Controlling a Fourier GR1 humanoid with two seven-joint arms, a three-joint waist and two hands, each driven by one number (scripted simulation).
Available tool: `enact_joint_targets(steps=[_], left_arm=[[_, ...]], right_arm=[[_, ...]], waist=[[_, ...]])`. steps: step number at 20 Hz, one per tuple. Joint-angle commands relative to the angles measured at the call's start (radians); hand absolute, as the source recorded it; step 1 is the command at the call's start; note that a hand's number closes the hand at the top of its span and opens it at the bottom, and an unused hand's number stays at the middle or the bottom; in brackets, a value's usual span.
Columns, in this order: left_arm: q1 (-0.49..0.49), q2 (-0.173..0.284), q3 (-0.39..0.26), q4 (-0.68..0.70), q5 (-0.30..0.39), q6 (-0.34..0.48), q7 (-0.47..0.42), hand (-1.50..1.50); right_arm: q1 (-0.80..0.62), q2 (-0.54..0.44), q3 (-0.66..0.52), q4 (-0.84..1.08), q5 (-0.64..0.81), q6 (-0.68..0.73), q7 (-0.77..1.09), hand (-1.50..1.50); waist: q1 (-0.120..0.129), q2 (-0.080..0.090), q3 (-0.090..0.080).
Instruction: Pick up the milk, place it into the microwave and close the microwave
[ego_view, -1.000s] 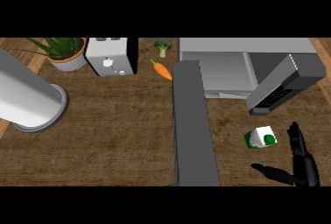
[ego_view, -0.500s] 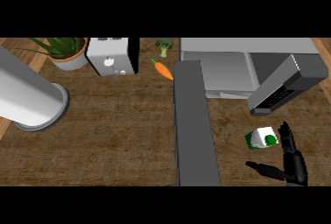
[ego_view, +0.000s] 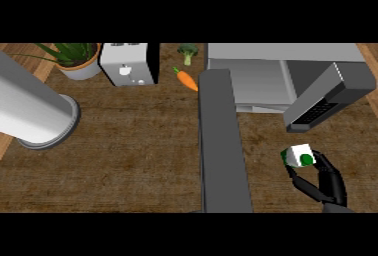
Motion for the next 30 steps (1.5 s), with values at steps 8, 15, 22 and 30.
enact_joint_targets(steps=[8,15,22,30], left_arm=[[-0.005,-0.037,-0.017,-0.063,0.031,-0.001,0.015,-1.5],[-0.002,-0.016,0.013,-0.019,0.06,-0.042,-0.003,-1.5],[-0.067,0.051,0.043,0.031,0.117,0.002,0.043,-1.5],[-0.038,0.074,0.083,-0.038,0.196,0.022,0.097,-1.5]], right_arm=[[-0.09,0.029,0.015,0.09,0.025,0.01,-0.123,1.5],[-0.164,0.099,0.056,0.079,0.051,0.041,-0.112,1.5],[-0.224,0.125,0.087,0.078,0.087,-0.022,-0.101,1.5],[-0.306,0.11,0.083,0.068,0.093,-0.078,-0.055,1.5]], waist=[[-0.001,0.003,0.002],[0.003,0.002,0.001],[-0.005,0.004,0.001],[-0.002,0.004,0.001]])
